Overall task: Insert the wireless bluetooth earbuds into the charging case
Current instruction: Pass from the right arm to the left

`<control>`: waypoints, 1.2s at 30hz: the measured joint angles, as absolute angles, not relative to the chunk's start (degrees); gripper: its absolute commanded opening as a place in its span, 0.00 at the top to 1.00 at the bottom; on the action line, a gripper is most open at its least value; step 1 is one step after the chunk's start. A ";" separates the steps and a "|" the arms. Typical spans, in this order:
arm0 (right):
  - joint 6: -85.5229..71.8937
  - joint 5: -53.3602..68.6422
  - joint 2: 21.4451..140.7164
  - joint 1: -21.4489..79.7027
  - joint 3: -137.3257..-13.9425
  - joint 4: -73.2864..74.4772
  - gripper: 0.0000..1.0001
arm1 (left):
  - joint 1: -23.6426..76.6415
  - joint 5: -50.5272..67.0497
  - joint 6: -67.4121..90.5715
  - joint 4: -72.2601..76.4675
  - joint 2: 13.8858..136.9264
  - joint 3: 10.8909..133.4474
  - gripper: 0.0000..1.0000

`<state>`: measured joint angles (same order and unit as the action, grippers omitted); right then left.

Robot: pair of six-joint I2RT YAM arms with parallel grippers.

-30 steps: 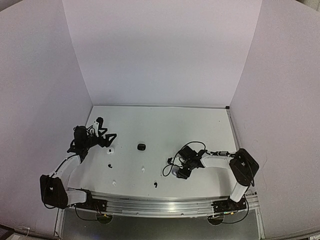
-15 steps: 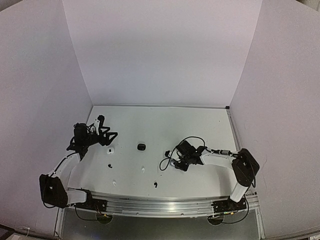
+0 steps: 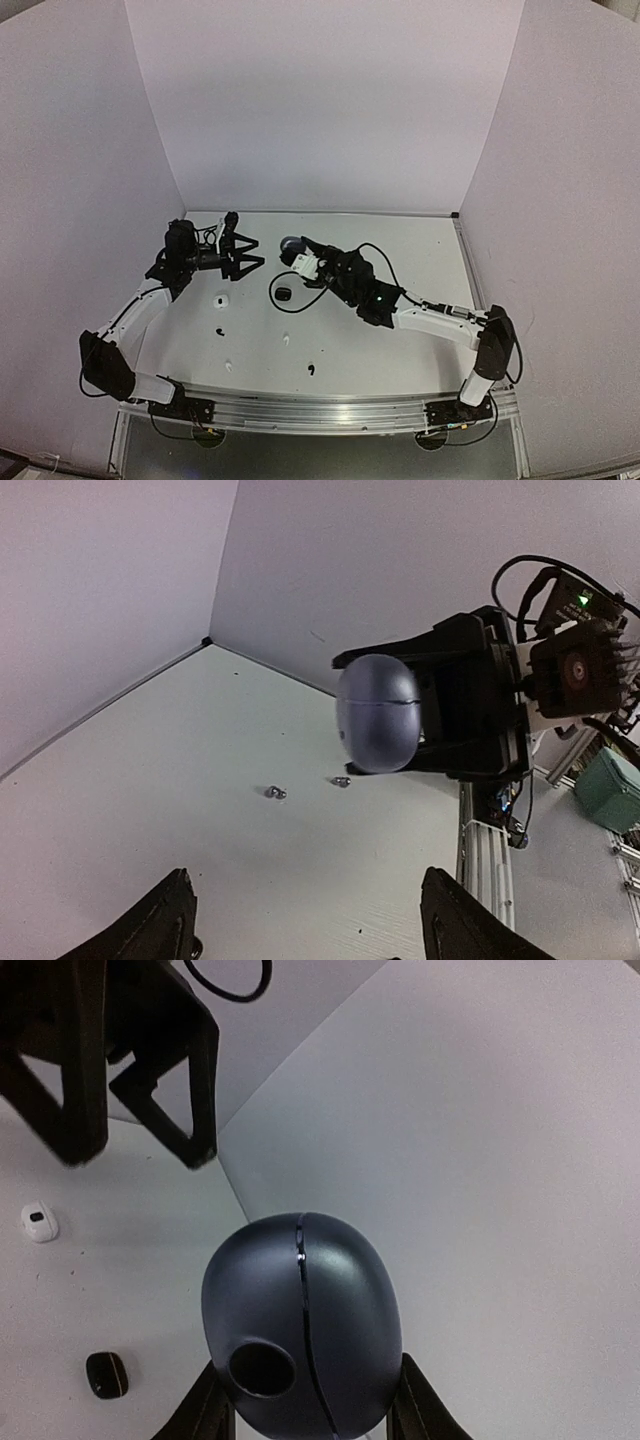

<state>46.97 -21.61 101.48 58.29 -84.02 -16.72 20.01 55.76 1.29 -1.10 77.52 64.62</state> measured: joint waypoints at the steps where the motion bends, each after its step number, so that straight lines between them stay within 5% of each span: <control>1: 48.00 -21.67 102.62 58.57 -85.11 -17.81 0.90 | 20.66 56.34 1.24 -1.04 77.88 65.36 0.39; 19: 56.12 -21.47 108.62 60.39 -90.93 -21.14 0.90 | 21.95 59.16 5.07 4.12 81.53 67.99 0.61; 26: 56.72 -21.47 109.75 60.53 -91.28 -21.38 0.90 | 21.92 58.82 5.43 4.71 81.75 68.25 0.98; 31: 56.52 -21.61 109.75 60.53 -91.29 -21.45 0.90 | 21.91 58.72 5.34 5.04 81.76 68.25 1.00; 33: 56.38 -21.61 109.75 60.53 -91.29 -21.45 0.82 | 21.91 58.75 5.40 5.02 81.76 68.25 1.00; 36: 55.78 -21.57 109.75 60.53 -91.29 -21.43 0.53 | 21.91 58.74 5.46 5.02 81.76 68.25 1.00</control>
<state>55.78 -21.57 109.75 60.53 -91.29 -21.43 21.91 58.74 5.46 5.02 81.76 68.25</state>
